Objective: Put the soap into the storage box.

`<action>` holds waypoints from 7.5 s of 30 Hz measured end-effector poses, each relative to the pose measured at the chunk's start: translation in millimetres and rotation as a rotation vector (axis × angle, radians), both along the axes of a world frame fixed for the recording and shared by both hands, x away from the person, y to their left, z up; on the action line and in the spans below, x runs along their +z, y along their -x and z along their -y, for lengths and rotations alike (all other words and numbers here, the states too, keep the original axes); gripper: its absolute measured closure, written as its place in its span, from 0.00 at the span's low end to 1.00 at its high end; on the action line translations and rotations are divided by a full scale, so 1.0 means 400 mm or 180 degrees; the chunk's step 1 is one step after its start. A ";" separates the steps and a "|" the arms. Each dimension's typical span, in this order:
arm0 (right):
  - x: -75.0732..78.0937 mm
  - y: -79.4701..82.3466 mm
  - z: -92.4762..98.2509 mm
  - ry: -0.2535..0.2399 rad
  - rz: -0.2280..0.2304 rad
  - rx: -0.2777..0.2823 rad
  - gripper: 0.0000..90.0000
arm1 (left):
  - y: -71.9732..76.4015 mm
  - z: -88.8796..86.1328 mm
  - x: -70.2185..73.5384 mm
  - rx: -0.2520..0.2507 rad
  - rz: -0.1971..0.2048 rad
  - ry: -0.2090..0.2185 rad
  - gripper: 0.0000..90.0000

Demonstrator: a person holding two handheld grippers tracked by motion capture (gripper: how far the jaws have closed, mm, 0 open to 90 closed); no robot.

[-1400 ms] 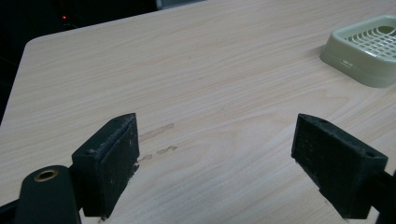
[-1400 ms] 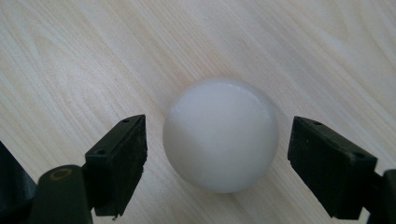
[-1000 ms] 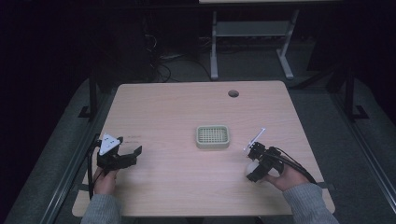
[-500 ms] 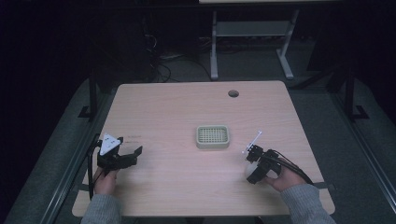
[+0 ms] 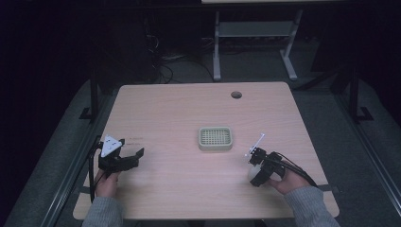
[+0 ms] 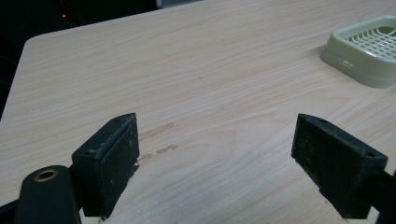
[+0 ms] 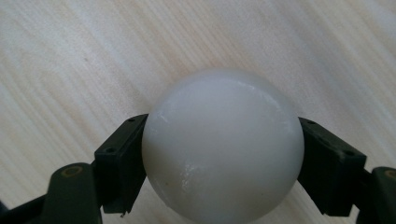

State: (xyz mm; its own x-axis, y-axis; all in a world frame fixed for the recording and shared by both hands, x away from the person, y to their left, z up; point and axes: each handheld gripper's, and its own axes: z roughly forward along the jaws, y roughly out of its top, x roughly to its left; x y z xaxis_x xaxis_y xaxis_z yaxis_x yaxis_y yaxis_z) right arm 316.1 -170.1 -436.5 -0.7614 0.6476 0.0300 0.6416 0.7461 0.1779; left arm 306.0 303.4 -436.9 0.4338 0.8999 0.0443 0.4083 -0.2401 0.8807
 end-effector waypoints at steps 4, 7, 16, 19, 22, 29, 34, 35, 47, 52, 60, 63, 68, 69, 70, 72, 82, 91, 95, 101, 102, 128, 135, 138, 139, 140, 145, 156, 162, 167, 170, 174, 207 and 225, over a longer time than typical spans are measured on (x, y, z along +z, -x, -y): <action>0.010 0.000 0.006 -0.0072 0.0036 -0.0008 0.26 | -0.001 0.001 -0.001 0.0007 0.0008 0.0008 0.16; 0.021 -0.005 0.006 -0.0078 0.0044 0.0006 0.26 | -0.001 0.000 -0.001 0.0007 -0.0001 -0.0013 0.17; 0.047 -0.025 0.006 -0.0168 0.0081 0.0012 0.26 | -0.001 0.001 -0.001 0.0014 -0.0003 -0.0005 0.17; 0.053 -0.031 0.004 -0.0174 0.0089 0.0003 0.26 | -0.001 -0.001 -0.001 0.0019 -0.0005 0.0004 0.16; 0.058 -0.037 0.002 -0.0178 0.0087 0.0009 0.26 | 0.000 0.001 -0.001 0.0011 -0.0010 -0.0001 0.16; 0.063 -0.048 0.003 -0.0214 0.0059 -0.0012 0.26 | 0.001 0.000 0.001 0.0018 -0.0006 0.0001 0.16; 0.071 -0.054 0.004 -0.0229 0.0061 0.0002 0.26 | 0.001 0.000 0.001 0.0017 -0.0008 0.0000 0.16; 0.073 -0.056 0.004 -0.0227 0.0061 0.0000 0.26 | 0.001 0.000 0.001 0.0014 -0.0010 0.0001 0.16; 0.097 -0.074 0.003 -0.0260 0.0071 -0.0012 0.26 | 0.002 -0.001 0.002 0.0011 -0.0008 -0.0002 0.16; 0.101 -0.082 -0.001 -0.0245 0.0078 -0.0003 0.26 | 0.002 -0.001 0.003 0.0027 0.0003 0.0018 0.16; 0.110 -0.094 -0.008 -0.0232 0.0074 0.0019 0.26 | 0.002 -0.001 0.003 0.0033 0.0016 0.0037 0.16; 0.113 -0.098 -0.012 -0.0226 0.0070 0.0021 0.26 | 0.002 -0.001 0.003 0.0027 0.0017 0.0036 0.16; 0.120 -0.105 -0.017 -0.0225 0.0074 0.0025 0.26 | 0.002 -0.002 0.003 0.0028 0.0011 0.0034 0.16; 0.121 -0.107 -0.018 -0.0225 0.0067 0.0036 0.26 | 0.002 -0.002 0.003 0.0031 0.0010 0.0034 0.16; 0.122 -0.109 -0.019 -0.0214 0.0070 0.0037 0.26 | 0.002 -0.002 0.003 0.0027 0.0011 0.0030 0.16; 0.125 -0.112 -0.022 -0.0219 0.0075 0.0039 0.26 | 0.001 -0.002 0.003 0.0026 0.0009 0.0032 0.16; 0.138 -0.133 -0.037 -0.0213 0.0059 0.0069 0.26 | 0.001 -0.002 0.003 0.0025 0.0005 0.0030 0.16; 0.144 -0.150 -0.051 -0.0209 0.0030 0.0090 0.26 | 0.001 -0.004 0.005 0.0033 0.0001 0.0022 0.17; 0.153 -0.160 -0.060 -0.0198 0.0028 0.0100 0.26 | 0.000 -0.004 0.007 0.0030 -0.0001 0.0029 0.16; 0.163 -0.173 -0.076 -0.0175 0.0039 0.0146 0.26 | 0.000 -0.005 0.007 0.0028 -0.0003 0.0032 0.16; 0.164 -0.174 -0.079 -0.0163 0.0032 0.0137 0.26 | 0.000 -0.005 0.007 0.0032 0.0004 0.0037 0.16; 0.174 -0.237 -0.138 -0.0156 -0.0018 0.0219 0.26 | -0.001 -0.008 0.011 0.0039 0.0004 0.0034 0.16; 0.174 -0.251 -0.157 -0.0117 -0.0048 0.0232 0.26 | -0.001 -0.007 0.011 0.0036 0.0010 0.0029 0.16; 0.175 -0.257 -0.162 -0.0124 -0.0054 0.0243 0.26 | 0.000 -0.008 0.012 0.0031 0.0004 0.0026 0.16; 0.176 -0.259 -0.165 -0.0123 -0.0077 0.0228 0.26 | 0.000 -0.008 0.012 0.0031 0.0006 0.0032 0.16; 0.176 -0.262 -0.166 -0.0117 -0.0051 0.0247 0.26 | 0.000 -0.008 0.012 0.0032 0.0007 0.0030 0.16; 0.177 -0.270 -0.175 -0.0144 -0.0068 0.0252 0.26 | 0.000 -0.008 0.012 0.0036 0.0003 0.0033 0.16; 0.162 -0.286 -0.189 -0.0124 -0.0142 0.0240 0.26 | -0.001 -0.008 0.013 0.0049 0.0013 0.0053 0.16; 0.166 -0.296 -0.199 -0.0094 -0.0138 0.0256 0.26 | -0.001 -0.008 0.013 0.0047 0.0011 0.0051 0.16; 0.172 -0.304 -0.210 -0.0067 -0.0122 0.0287 0.26 | -0.002 -0.009 0.014 0.0051 0.0014 0.0048 0.16; 0.175 -0.308 -0.215 -0.0092 -0.0124 0.0289 0.26 | -0.002 -0.010 0.014 0.0050 0.0016 0.0046 0.16; 0.174 -0.312 -0.223 -0.0077 -0.0139 0.0284 0.26 | -0.002 -0.010 0.014 0.0053 0.0012 0.0047 0.16; 0.133 -0.361 -0.302 0.0003 -0.0087 0.0288 0.26 | -0.004 -0.008 0.015 0.0038 0.0016 0.0032 0.16; 0.095 -0.379 -0.328 0.0053 -0.0139 0.0258 0.26 | -0.005 -0.007 0.014 0.0030 0.0014 0.0034 0.16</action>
State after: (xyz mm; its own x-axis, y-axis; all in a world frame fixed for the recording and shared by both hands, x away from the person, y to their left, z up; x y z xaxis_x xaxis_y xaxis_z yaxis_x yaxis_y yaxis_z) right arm 467.8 -39.1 -398.6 -0.8096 0.5845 0.0538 0.5857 0.7986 0.1382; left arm 307.9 306.3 -431.1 0.4250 0.9045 0.0366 0.4067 -0.2269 0.8850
